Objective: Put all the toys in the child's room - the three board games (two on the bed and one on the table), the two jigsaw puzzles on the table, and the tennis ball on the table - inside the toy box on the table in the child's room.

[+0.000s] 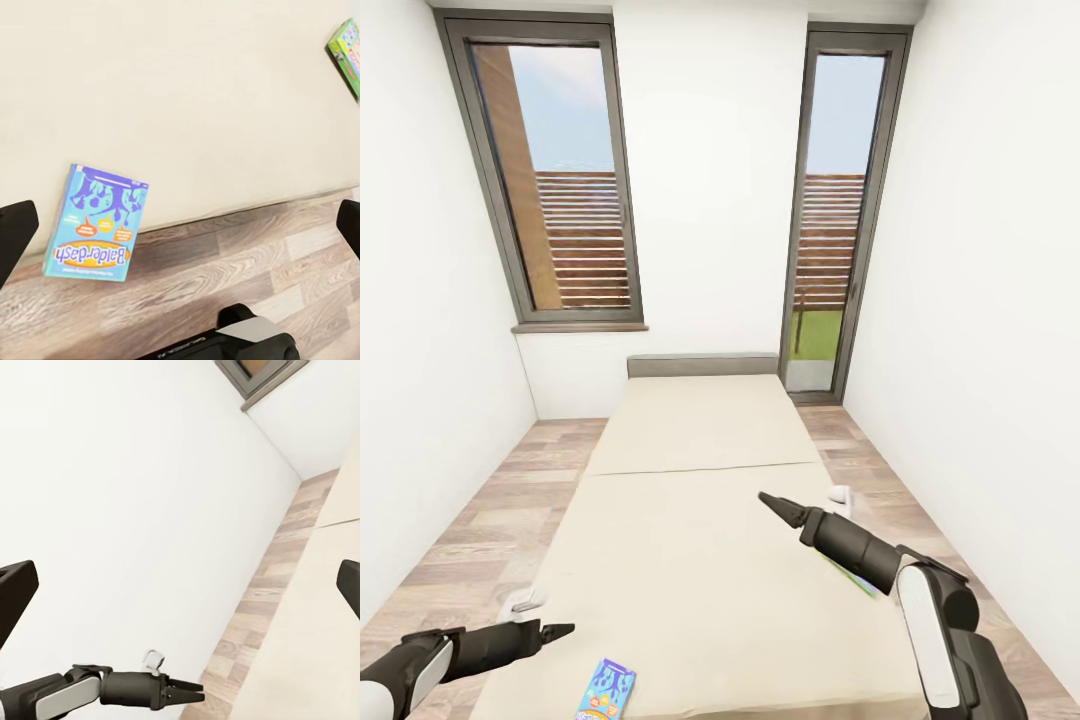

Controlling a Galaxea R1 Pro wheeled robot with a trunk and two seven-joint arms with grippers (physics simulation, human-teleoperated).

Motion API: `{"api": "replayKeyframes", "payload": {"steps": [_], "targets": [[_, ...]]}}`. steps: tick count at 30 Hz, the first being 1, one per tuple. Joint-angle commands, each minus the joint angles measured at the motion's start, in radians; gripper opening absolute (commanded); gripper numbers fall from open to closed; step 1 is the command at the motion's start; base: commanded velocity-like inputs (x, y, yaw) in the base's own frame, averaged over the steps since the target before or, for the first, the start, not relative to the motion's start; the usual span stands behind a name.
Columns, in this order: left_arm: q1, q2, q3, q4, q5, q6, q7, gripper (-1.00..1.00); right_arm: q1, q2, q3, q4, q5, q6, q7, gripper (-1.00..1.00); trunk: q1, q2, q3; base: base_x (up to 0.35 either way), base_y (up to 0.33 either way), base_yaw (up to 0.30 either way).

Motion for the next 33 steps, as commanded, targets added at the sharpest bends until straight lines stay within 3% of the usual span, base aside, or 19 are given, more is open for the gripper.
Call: {"api": "replayKeyframes", "payload": {"steps": [1,33], "targets": [[0.0,0.0,0.004,0.0,0.004,0.01,-0.003,1.0,-0.001,0.001,0.001,0.0,0.0,0.005,0.003,1.0,0.0,-0.002,-0.002,0.0,0.0,0.0],[0.001,0.002,0.007,-0.001,0.002,0.007,-0.005,1.0,-0.001,0.001,0.01,0.01,0.0,0.006,-0.001,1.0,0.0,-0.002,-0.002,-0.075,0.075,0.0]]}}
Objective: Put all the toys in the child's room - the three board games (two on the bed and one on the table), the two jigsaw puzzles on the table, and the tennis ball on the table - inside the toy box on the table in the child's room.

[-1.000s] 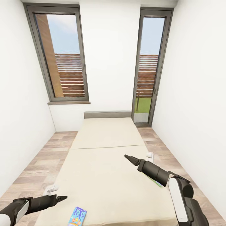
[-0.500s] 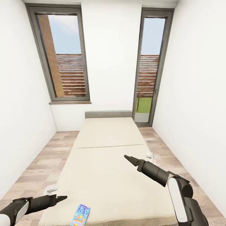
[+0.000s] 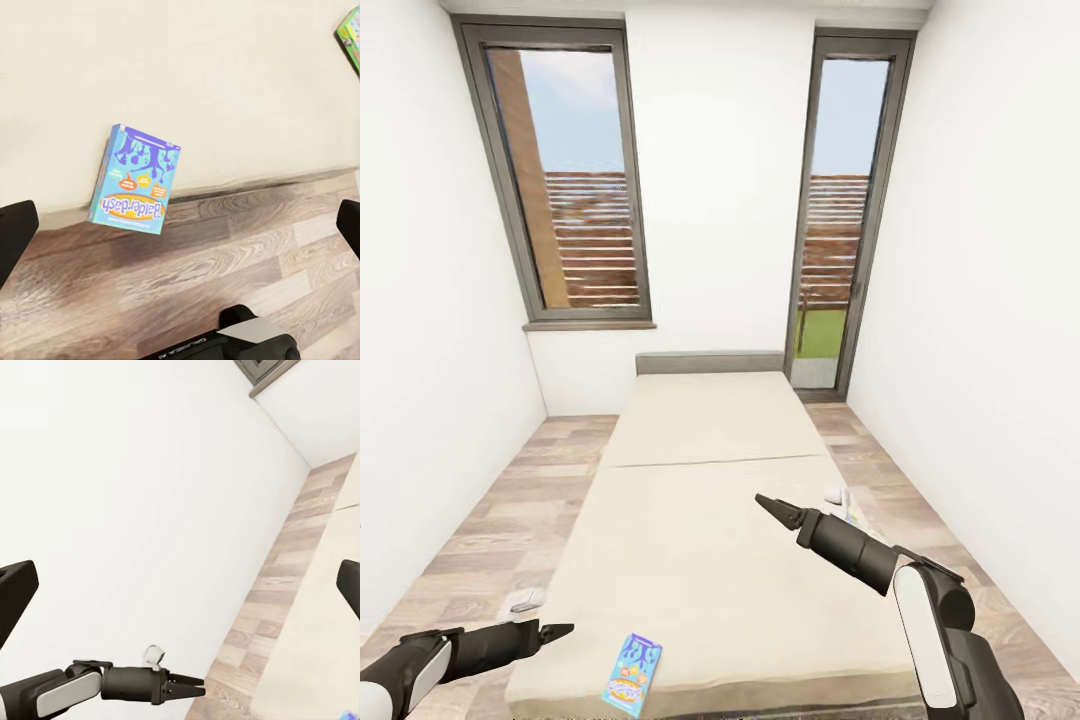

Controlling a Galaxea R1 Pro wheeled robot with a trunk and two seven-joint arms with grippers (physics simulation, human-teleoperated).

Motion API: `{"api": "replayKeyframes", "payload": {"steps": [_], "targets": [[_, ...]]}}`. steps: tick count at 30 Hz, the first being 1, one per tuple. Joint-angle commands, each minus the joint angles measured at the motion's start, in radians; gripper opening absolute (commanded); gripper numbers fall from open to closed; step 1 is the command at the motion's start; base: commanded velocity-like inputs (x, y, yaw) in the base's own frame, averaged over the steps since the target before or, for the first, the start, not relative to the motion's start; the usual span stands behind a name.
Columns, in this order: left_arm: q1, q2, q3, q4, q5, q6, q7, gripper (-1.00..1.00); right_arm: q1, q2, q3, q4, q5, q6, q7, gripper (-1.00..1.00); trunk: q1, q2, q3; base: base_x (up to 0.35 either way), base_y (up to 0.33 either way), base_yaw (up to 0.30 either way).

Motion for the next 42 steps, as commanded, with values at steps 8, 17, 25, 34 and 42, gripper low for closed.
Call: {"api": "replayKeyframes", "payload": {"steps": [8,17,25,34,42], "targets": [[-0.001,0.001,0.005,0.0,0.003,0.009,-0.003,1.0,-0.001,0.001,-0.002,0.001,-0.002,0.005,-0.001,1.0,0.0,-0.002,-0.002,-0.093,0.185,0.0],[-0.001,0.001,0.004,0.0,0.002,0.01,-0.003,1.0,-0.001,0.002,-0.002,0.001,0.002,0.005,-0.002,1.0,0.0,-0.002,-0.002,-0.07,0.096,0.0],[-0.001,0.001,0.004,0.0,0.002,0.01,-0.002,1.0,-0.001,0.002,-0.002,0.003,0.008,0.004,-0.005,1.0,0.0,-0.002,-0.002,-0.098,0.111,0.0],[-0.001,0.001,0.004,0.0,0.002,0.009,-0.002,1.0,-0.001,0.003,-0.003,0.019,0.01,0.004,-0.033,1.0,0.0,-0.002,-0.002,-0.084,0.134,0.0],[-0.001,0.001,0.004,0.0,0.002,0.009,-0.002,1.0,-0.001,0.003,-0.002,0.022,0.004,0.004,-0.076,1.0,0.0,-0.002,-0.002,-0.011,0.017,0.0]]}}
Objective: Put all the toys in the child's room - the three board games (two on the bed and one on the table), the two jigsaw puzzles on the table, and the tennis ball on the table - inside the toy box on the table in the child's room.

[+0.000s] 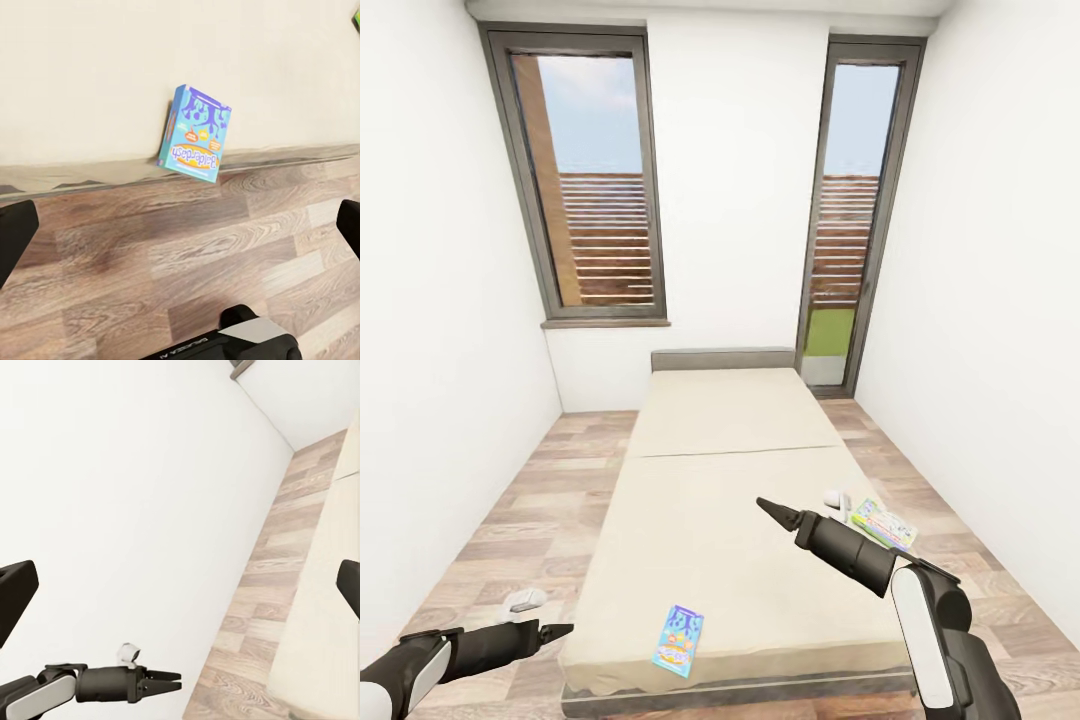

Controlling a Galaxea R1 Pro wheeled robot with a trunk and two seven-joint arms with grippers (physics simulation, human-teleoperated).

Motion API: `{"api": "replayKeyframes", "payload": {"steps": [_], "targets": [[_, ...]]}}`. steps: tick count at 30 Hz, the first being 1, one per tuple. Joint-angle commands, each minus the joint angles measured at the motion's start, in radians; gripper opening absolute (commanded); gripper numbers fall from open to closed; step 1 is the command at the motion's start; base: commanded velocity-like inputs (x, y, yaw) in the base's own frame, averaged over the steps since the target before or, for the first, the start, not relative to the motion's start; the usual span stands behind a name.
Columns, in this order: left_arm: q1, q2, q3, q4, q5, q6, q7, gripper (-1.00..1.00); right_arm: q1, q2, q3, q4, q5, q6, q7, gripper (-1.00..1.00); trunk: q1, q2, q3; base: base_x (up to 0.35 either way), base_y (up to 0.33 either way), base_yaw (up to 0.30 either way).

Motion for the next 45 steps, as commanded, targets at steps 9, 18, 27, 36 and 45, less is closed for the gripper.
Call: {"api": "replayKeyframes", "payload": {"steps": [9,18,27,36,45], "targets": [[-0.001,0.0,0.004,0.0,0.003,0.01,-0.003,1.0,-0.001,0.001,-0.002,-0.001,-0.003,0.007,-0.003,1.0,0.0,-0.002,-0.002,-0.001,0.002,0.0],[-0.001,0.0,0.004,0.0,0.003,0.01,-0.003,1.0,-0.001,0.0,-0.002,-0.001,-0.004,0.007,-0.003,1.0,0.0,-0.002,-0.002,0.0,0.0,0.0],[-0.001,0.0,0.004,0.0,0.003,0.01,-0.003,1.0,-0.001,0.0,-0.001,-0.002,-0.003,0.007,-0.004,1.0,0.0,-0.002,-0.002,0.0,0.132,0.0],[-0.001,0.001,0.005,0.0,0.005,0.012,-0.003,1.0,-0.001,0.02,0.051,0.0,0.005,0.008,-0.036,1.0,0.0,-0.002,-0.002,0.0,0.16,0.0],[-0.001,0.007,0.008,-0.002,0.005,0.014,-0.004,1.0,-0.001,0.016,0.066,0.002,-0.004,0.022,-0.098,1.0,0.0,-0.002,-0.002,0.0,0.266,0.0]]}}
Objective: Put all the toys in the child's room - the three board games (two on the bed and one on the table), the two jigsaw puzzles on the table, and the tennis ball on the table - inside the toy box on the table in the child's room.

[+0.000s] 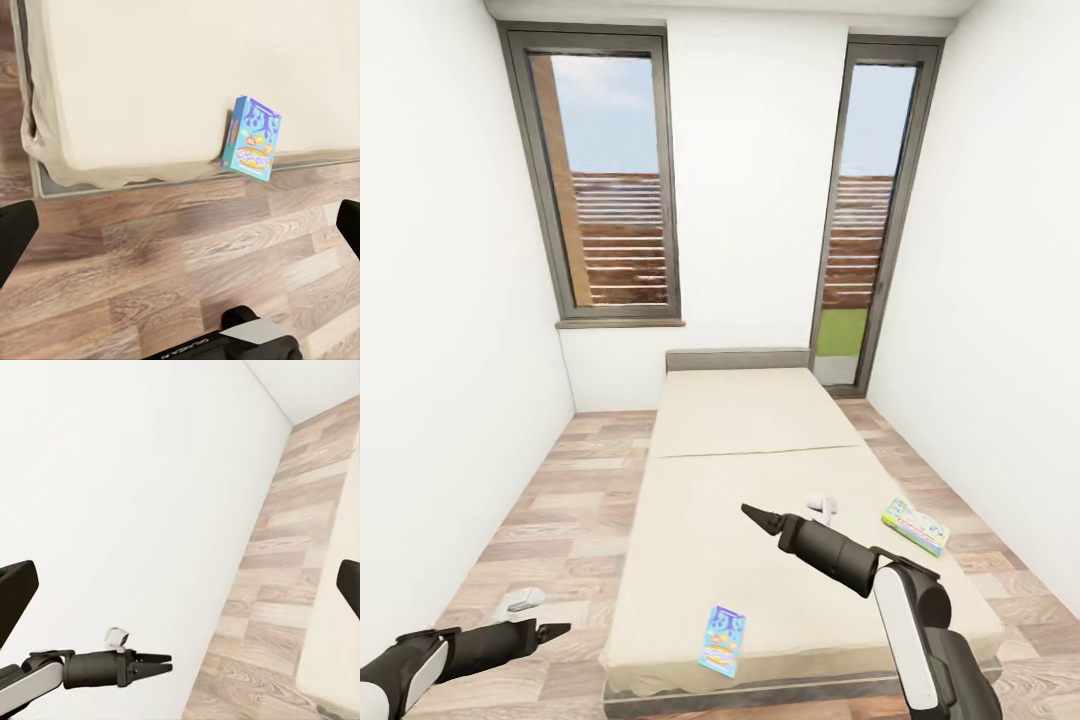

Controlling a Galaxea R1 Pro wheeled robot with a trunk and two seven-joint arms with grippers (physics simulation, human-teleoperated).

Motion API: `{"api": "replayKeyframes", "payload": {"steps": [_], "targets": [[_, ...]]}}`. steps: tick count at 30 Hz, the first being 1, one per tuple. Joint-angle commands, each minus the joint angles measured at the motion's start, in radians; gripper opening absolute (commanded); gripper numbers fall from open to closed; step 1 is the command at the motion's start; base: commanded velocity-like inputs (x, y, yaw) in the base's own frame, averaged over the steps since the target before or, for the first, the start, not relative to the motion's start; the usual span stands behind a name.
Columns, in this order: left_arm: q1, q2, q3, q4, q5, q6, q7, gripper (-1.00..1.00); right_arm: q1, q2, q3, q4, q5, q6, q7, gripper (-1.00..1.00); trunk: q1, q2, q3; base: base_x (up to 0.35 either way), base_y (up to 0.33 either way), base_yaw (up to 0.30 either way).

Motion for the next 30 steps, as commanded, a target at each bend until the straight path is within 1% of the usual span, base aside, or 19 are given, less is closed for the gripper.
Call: {"api": "replayKeyframes", "payload": {"steps": [1,7,12,15,16,18,19,21,22,23,25,26,27,28,29,30], "targets": [[-0.001,0.001,0.004,0.0,0.003,0.01,-0.003,1.0,-0.001,-0.001,-0.007,-0.001,0.0,0.007,0.004,1.0,0.0,-0.002,-0.002,0.0,0.242,0.0],[-0.001,0.003,0.003,-0.001,0.002,0.009,-0.003,1.0,0.0,-0.012,-0.04,-0.001,0.001,0.011,0.006,1.0,0.0,-0.002,-0.002,-0.054,0.117,0.0],[-0.001,0.009,0.005,-0.003,0.002,0.011,-0.004,1.0,0.009,-0.013,-0.053,-0.001,0.005,0.009,0.004,1.0,0.0,-0.002,-0.002,-0.113,0.072,0.0],[-0.009,0.042,0.007,-0.011,0.004,0.026,-0.015,1.0,0.017,-0.014,-0.057,0.0,0.008,0.008,0.002,1.0,0.0,-0.002,-0.002,-0.026,0.017,0.0],[-0.009,0.049,0.007,-0.012,0.004,0.032,-0.016,1.0,0.019,-0.014,-0.058,-0.001,0.008,0.008,0.002,1.0,0.0,-0.002,-0.002,-0.013,0.008,0.0],[-0.013,0.076,0.008,-0.02,0.006,0.081,-0.02,1.0,0.027,-0.015,-0.065,-0.001,0.01,0.009,0.002,1.0,0.0,-0.002,-0.002,-0.007,0.004,0.0],[-0.015,0.085,0.009,-0.03,0.007,0.113,-0.021,1.0,0.031,-0.015,-0.073,-0.001,0.01,0.009,0.002,1.0,0.0,-0.002,-0.002,-0.003,0.002,0.0],[-0.016,0.09,0.011,-0.048,0.007,0.144,-0.02,1.0,0.033,-0.015,-0.085,-0.001,0.01,0.009,0.003,1.0,0.0,-0.002,-0.002,-0.002,0.002,0.0],[-0.017,0.094,0.016,-0.074,0.007,0.172,-0.018,1.0,0.035,-0.015,-0.096,-0.001,0.011,0.009,0.004,1.0,0.0,-0.002,-0.002,-0.001,0.001,0.0],[-0.017,0.095,0.021,-0.089,0.008,0.185,-0.017,1.0,0.036,-0.015,-0.1,-0.001,0.011,0.009,0.004,1.0,0.0,-0.002,-0.002,-0.001,0.001,0.0],[-0.018,0.097,0.042,-0.141,0.007,0.224,-0.016,1.0,0.037,-0.015,-0.11,-0.001,0.011,0.009,0.005,1.0,0.0,-0.002,-0.002,0.0,0.0,0.0],[-0.018,0.097,0.062,-0.178,0.007,0.254,-0.017,1.0,0.038,-0.015,-0.114,-0.001,0.011,0.009,0.005,1.0,0.0,-0.002,-0.002,0.0,0.0,0.0],[-0.019,0.098,0.074,-0.197,0.007,0.271,-0.017,1.0,0.039,-0.015,-0.115,-0.001,0.011,0.009,0.006,1.0,0.0,-0.002,-0.002,0.0,0.0,0.0],[-0.019,0.098,0.102,-0.233,0.006,0.309,-0.016,1.0,0.04,-0.015,-0.118,-0.001,0.01,0.008,0.006,1.0,0.0,-0.002,-0.002,0.0,0.0,0.0],[-0.019,0.098,0.115,-0.249,0.006,0.325,-0.016,1.0,0.04,-0.015,-0.119,0.0,0.01,0.008,0.006,1.0,0.0,-0.002,-0.002,0.0,0.0,0.0],[-0.019,0.099,0.18,-0.312,0.004,0.387,-0.014,1.0,0.042,-0.016,-0.122,0.001,0.01,0.007,0.005,1.0,0.0,-0.002,-0.002,0.0,0.0,0.0]]}}
